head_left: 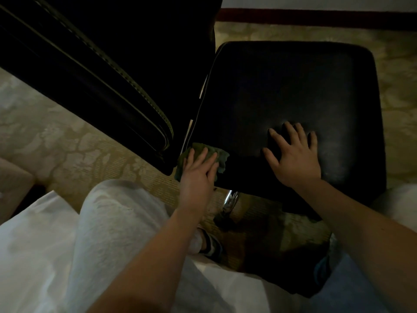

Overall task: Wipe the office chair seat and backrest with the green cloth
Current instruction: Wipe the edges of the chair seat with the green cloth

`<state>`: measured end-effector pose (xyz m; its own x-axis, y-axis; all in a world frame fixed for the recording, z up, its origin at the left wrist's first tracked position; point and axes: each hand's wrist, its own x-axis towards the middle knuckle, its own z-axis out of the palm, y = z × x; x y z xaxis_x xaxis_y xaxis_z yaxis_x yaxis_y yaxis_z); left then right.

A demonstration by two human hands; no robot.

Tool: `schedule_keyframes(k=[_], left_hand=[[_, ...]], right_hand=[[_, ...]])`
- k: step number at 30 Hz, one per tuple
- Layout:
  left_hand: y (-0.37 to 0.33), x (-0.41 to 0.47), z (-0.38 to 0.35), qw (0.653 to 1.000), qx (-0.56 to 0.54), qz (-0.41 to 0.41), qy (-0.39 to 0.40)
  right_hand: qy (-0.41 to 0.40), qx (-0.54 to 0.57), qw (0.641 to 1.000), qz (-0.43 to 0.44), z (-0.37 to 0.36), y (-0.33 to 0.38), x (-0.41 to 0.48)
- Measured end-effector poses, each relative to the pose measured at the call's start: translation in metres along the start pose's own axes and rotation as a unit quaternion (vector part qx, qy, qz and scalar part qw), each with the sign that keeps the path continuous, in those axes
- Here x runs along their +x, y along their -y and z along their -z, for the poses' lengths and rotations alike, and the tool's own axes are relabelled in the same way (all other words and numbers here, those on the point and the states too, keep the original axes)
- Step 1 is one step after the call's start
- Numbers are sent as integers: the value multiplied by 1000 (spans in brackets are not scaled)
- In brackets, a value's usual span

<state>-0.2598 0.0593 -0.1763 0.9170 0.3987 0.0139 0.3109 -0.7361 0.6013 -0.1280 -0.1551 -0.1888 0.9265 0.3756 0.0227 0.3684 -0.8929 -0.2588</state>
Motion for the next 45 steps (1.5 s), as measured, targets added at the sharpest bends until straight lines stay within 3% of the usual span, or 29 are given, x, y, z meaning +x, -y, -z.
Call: schedule_keyframes(k=[7, 17, 26, 45], left_hand=[[6, 32, 17, 998, -37, 15, 47], [2, 26, 11, 999, -32, 22, 36], [1, 27, 14, 998, -10, 15, 53], [-1, 61, 20, 997, -32, 19, 73]], right_hand=[[4, -7, 1000, -7, 0, 2, 0], [35, -4, 999, -12, 10, 7, 5], [61, -9, 991, 118, -2, 45, 34], [40, -30, 994, 101, -11, 50, 32]])
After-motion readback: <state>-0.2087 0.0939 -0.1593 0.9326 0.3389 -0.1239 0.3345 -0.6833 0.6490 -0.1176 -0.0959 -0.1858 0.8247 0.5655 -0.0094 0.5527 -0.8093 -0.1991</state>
